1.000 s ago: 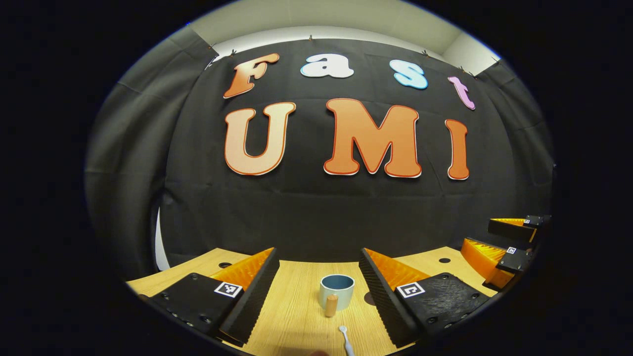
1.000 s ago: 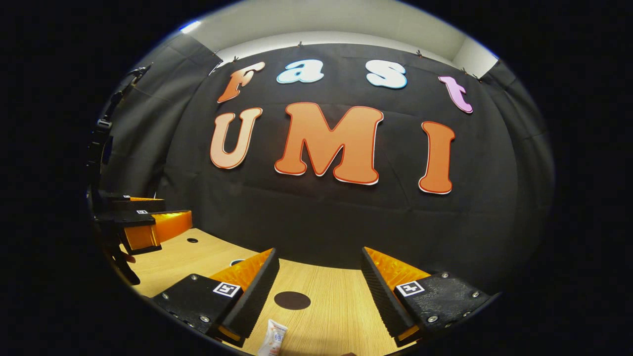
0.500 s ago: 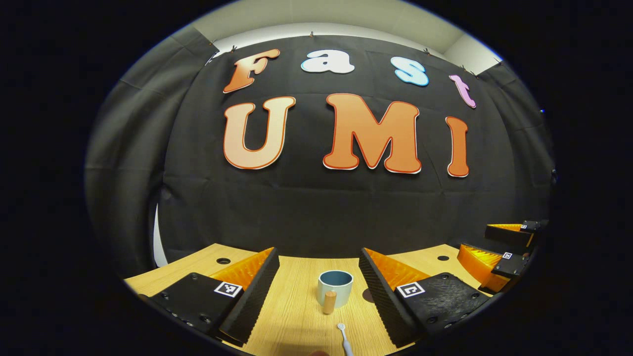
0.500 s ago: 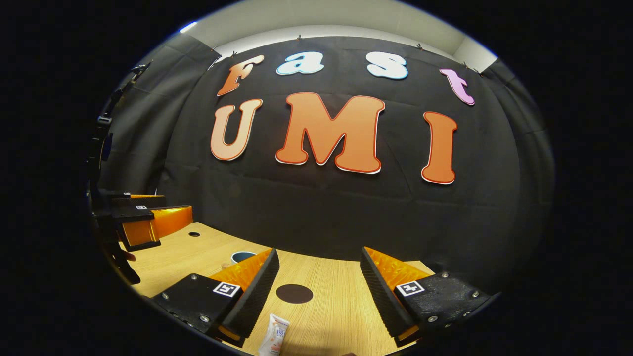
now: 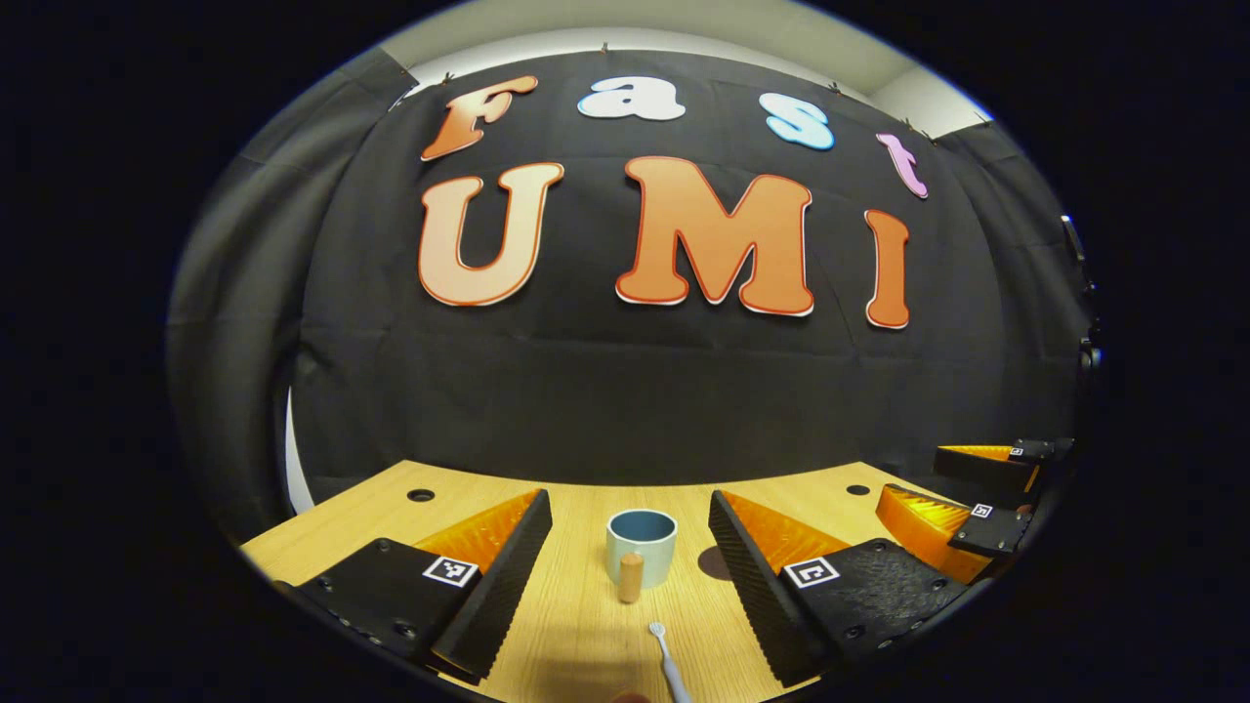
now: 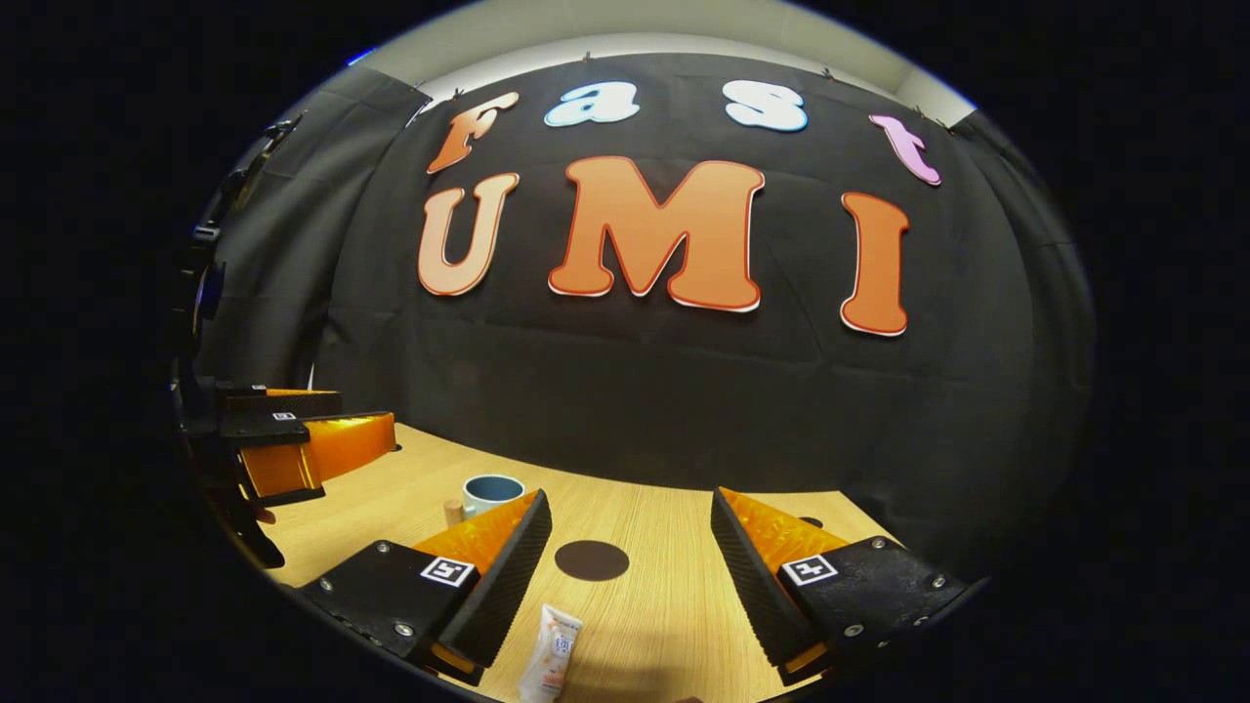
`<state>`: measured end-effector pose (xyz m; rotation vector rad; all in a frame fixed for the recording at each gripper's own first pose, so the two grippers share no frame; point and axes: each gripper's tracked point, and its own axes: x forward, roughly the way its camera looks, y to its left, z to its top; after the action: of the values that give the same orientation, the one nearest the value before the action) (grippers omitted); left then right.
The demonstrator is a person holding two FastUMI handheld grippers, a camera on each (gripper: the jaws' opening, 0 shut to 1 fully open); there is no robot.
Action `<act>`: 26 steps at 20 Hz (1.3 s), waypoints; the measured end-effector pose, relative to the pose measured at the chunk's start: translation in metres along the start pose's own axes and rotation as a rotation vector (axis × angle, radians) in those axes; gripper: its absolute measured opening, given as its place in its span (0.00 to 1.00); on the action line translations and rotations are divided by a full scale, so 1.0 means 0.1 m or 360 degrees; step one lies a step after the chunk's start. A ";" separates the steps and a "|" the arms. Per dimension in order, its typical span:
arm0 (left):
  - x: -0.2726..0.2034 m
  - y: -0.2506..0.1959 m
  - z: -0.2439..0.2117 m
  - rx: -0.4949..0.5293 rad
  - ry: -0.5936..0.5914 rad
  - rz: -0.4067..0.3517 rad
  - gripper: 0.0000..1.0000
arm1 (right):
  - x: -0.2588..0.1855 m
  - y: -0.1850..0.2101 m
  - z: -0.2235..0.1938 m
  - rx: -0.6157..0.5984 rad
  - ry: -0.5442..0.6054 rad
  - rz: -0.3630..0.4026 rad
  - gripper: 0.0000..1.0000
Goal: Put the toothbrush and toothpaste on the desktop into the cup, then pick up the cup and place it on the coaster on the desktop.
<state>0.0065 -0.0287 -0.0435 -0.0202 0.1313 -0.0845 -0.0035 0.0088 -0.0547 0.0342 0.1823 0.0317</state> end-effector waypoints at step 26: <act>0.19 -0.17 -1.29 -0.0070 0.1061 -0.0126 0.98 | -0.06 0.48 -1.77 -0.0029 0.0865 0.0184 0.92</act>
<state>0.0066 -0.0489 -0.1738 -0.0410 0.7993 -0.1655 -0.0424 0.0616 -0.2256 0.0174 0.7231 0.1584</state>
